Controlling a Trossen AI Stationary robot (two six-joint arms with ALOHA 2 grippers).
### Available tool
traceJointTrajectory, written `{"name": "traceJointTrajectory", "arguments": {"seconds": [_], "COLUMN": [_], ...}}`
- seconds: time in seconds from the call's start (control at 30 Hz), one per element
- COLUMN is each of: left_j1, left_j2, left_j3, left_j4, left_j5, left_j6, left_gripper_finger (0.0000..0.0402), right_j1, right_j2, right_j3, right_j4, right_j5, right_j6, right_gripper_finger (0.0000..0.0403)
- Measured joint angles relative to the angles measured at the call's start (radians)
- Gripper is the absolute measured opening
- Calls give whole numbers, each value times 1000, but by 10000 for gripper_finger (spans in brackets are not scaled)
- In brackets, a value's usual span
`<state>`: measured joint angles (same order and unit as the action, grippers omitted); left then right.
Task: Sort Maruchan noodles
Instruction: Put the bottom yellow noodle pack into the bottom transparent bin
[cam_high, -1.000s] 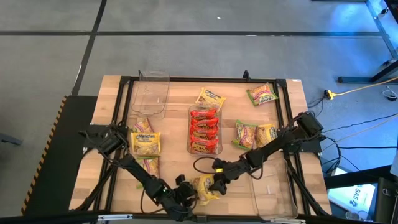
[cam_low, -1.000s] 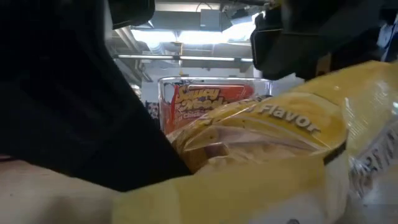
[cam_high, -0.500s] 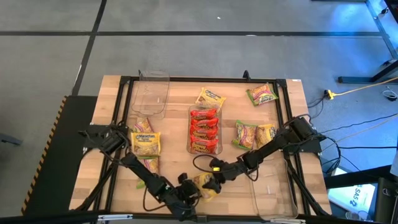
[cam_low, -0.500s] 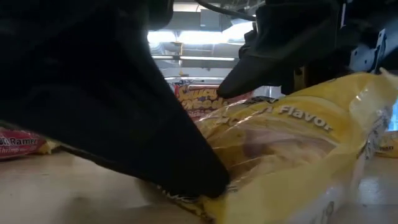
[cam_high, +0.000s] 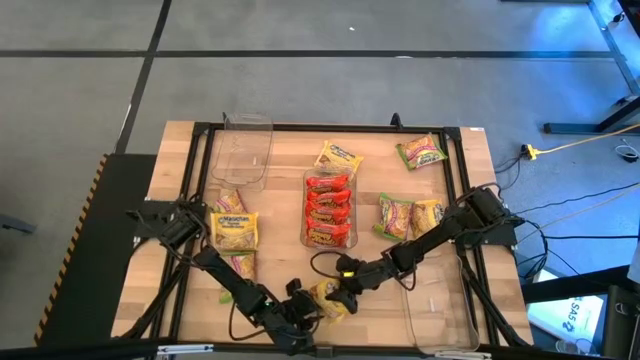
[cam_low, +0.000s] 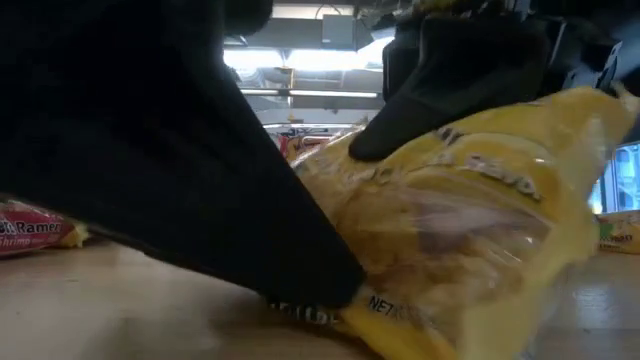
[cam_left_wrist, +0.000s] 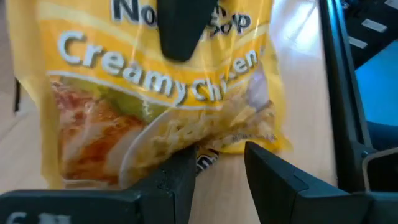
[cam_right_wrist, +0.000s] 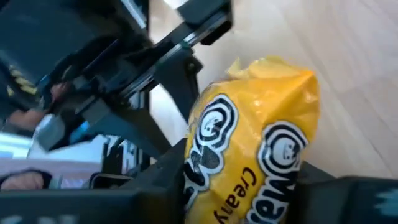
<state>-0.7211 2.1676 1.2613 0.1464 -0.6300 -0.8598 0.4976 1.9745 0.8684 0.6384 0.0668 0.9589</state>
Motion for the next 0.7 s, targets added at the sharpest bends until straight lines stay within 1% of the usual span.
{"name": "traceJointTrajectory", "arguments": {"seconds": [0.13, 0.3, 0.57, 0.7], "left_j1": [-16, -31, -39, -38], "left_j2": [-22, -44, -43, -43], "left_j3": [-1, -1, -1, -1], "left_j4": [-15, -23, -33, -34], "left_j5": [5, 5, 5, 5], "left_j6": [22, 58, 59, 59], "left_gripper_finger": [130, 130, 130, 130], "right_j1": [-1, -1, 0, 0], "right_j2": [-29, -93, -292, -395], "right_j3": [-1, -2, -2, -2], "right_j4": [-15, -74, -330, -443], "right_j5": [-28, -33, -24, -34], "right_j6": [-84, -178, -294, -340], "right_gripper_finger": [107, 107, 103, 109]}}
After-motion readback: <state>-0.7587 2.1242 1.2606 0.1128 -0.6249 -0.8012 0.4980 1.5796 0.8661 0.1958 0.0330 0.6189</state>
